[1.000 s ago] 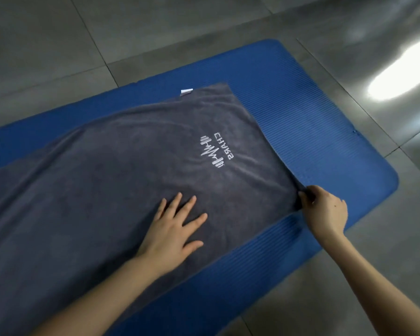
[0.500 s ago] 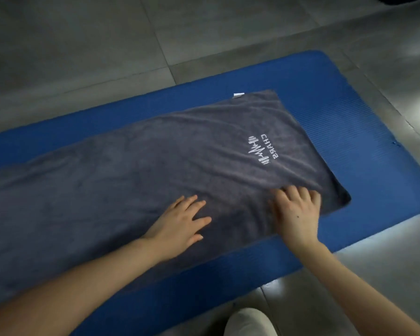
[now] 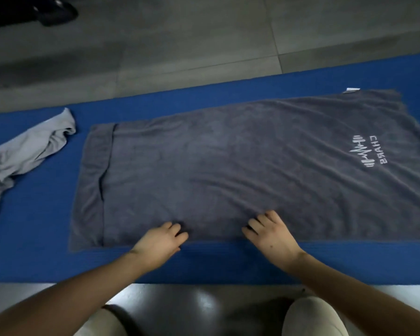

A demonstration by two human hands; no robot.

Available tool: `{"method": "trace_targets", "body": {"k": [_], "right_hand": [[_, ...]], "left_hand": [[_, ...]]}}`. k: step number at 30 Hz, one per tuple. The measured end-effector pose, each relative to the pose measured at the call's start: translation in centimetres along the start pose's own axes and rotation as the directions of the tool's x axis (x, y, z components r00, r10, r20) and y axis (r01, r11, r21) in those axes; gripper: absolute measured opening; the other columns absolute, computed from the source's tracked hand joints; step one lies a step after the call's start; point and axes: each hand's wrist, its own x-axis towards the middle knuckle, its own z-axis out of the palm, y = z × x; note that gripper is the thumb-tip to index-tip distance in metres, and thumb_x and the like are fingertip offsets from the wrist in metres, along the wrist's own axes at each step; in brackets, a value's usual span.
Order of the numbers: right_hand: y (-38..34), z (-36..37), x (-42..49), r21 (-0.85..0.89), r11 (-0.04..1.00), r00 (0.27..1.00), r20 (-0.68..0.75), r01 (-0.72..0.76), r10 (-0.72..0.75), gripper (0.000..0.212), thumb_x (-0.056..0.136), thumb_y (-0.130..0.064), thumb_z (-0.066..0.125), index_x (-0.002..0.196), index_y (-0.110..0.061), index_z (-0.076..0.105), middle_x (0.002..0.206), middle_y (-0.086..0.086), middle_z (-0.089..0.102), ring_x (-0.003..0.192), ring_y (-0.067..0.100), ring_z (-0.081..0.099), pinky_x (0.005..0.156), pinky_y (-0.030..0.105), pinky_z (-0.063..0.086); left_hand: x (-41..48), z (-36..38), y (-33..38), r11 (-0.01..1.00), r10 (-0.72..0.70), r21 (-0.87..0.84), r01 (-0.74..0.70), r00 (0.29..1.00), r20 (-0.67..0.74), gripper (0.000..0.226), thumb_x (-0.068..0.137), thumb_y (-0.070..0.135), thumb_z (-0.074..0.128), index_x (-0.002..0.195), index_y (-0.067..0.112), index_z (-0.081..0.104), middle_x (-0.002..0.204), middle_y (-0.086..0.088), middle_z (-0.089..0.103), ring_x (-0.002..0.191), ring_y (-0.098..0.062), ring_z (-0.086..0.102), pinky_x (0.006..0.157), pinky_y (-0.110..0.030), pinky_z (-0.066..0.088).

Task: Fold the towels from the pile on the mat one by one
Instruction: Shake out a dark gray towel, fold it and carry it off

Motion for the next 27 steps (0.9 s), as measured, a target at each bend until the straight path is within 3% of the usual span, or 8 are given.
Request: {"method": "trace_targets", "body": {"k": [4, 7, 10, 13, 17, 19, 21, 27], "right_hand": [[-0.3, 0.3, -0.4, 0.004, 0.997, 0.996, 0.024, 0.082, -0.082, 0.045, 0.053, -0.022, 0.084, 0.096, -0.017, 0.072, 0.081, 0.002, 0.066, 0.073, 0.024, 0.063, 0.09, 0.04, 0.036], [-0.8, 0.0, 0.1, -0.007, 0.994, 0.994, 0.038, 0.107, -0.107, 0.037, 0.048, -0.018, 0.085, 0.083, -0.017, 0.073, 0.074, 0.001, 0.064, 0.065, 0.021, 0.061, 0.084, 0.035, 0.031], [-1.7, -0.3, 0.2, -0.011, 0.991, 0.989, 0.069, 0.132, -0.131, 0.029, 0.046, -0.018, 0.084, 0.073, -0.017, 0.071, 0.069, 0.0, 0.062, 0.064, 0.019, 0.059, 0.084, 0.034, 0.03], [-2.4, -0.5, 0.1, 0.007, 0.994, 0.99, 0.092, 0.107, -0.108, 0.026, 0.043, -0.02, 0.08, 0.066, -0.017, 0.068, 0.066, 0.0, 0.059, 0.062, 0.021, 0.057, 0.082, 0.035, 0.029], [-4.6, -1.2, 1.1, 0.118, 0.992, 0.999, -0.014, 0.036, -0.035, 0.022, 0.06, -0.021, 0.062, 0.08, -0.02, 0.07, 0.074, -0.004, 0.06, 0.068, 0.021, 0.056, 0.08, 0.034, 0.031], [-6.6, -1.5, 2.2, 0.163, 0.984, 0.996, -0.064, 0.075, -0.065, 0.025, 0.061, -0.018, 0.06, 0.083, -0.02, 0.071, 0.077, -0.004, 0.062, 0.072, 0.021, 0.058, 0.082, 0.035, 0.032], [-8.6, -1.8, 3.8, 0.191, 0.974, 0.987, -0.128, 0.125, -0.101, 0.016, 0.068, -0.021, 0.061, 0.082, -0.02, 0.069, 0.079, -0.004, 0.063, 0.073, 0.021, 0.059, 0.081, 0.035, 0.032], [-13.2, -0.7, 8.5, 0.171, 0.974, 0.984, -0.123, 0.149, -0.129, 0.02, 0.08, -0.035, 0.061, 0.094, -0.022, 0.068, 0.09, -0.004, 0.065, 0.084, 0.021, 0.063, 0.088, 0.037, 0.035]], "left_hand": [[-0.4, 0.8, -0.1, 0.997, -0.083, -0.012, 0.082, 0.994, -0.071, 0.053, 0.038, 0.027, 0.091, 0.086, 0.02, 0.068, 0.077, 0.0, 0.062, 0.063, -0.017, 0.061, 0.041, -0.021, 0.048], [-0.4, 0.9, -0.7, 0.998, -0.059, 0.017, 0.06, 0.995, -0.077, 0.063, 0.021, 0.011, 0.086, 0.081, 0.019, 0.07, 0.071, 0.002, 0.062, 0.059, -0.014, 0.062, 0.045, -0.019, 0.049], [-0.9, 1.2, -0.9, 0.998, 0.042, 0.046, -0.04, 0.999, -0.032, 0.054, 0.025, 0.012, 0.087, 0.074, 0.022, 0.067, 0.064, 0.005, 0.059, 0.055, -0.01, 0.058, 0.045, -0.017, 0.048], [-2.0, 0.4, -1.0, 0.985, 0.154, 0.077, -0.157, 0.987, 0.051, 0.041, 0.04, 0.023, 0.086, 0.075, 0.025, 0.065, 0.068, 0.007, 0.059, 0.061, -0.011, 0.059, 0.05, -0.018, 0.046], [-3.9, -2.9, -4.3, 0.983, 0.144, 0.1, -0.152, 0.986, 0.083, 0.03, 0.081, 0.03, 0.065, 0.108, 0.02, 0.059, 0.106, -0.002, 0.057, 0.102, -0.023, 0.053, 0.08, -0.033, 0.045], [-5.4, -5.4, -6.8, 0.969, 0.229, 0.105, -0.224, 0.972, -0.046, 0.029, 0.059, 0.03, 0.081, 0.081, 0.022, 0.064, 0.081, 0.003, 0.061, 0.077, -0.017, 0.06, 0.06, -0.025, 0.05], [-7.5, -6.7, -9.3, 0.967, 0.233, 0.106, -0.233, 0.972, 0.014, 0.037, 0.036, 0.03, 0.089, 0.061, 0.024, 0.061, 0.061, 0.007, 0.056, 0.055, -0.012, 0.056, 0.043, -0.017, 0.044], [-12.5, -3.3, -13.4, 0.996, 0.01, 0.087, -0.01, 1.0, 0.0, 0.035, 0.041, 0.038, 0.089, 0.058, 0.029, 0.06, 0.059, 0.01, 0.053, 0.054, -0.009, 0.055, 0.042, -0.017, 0.039]]}}
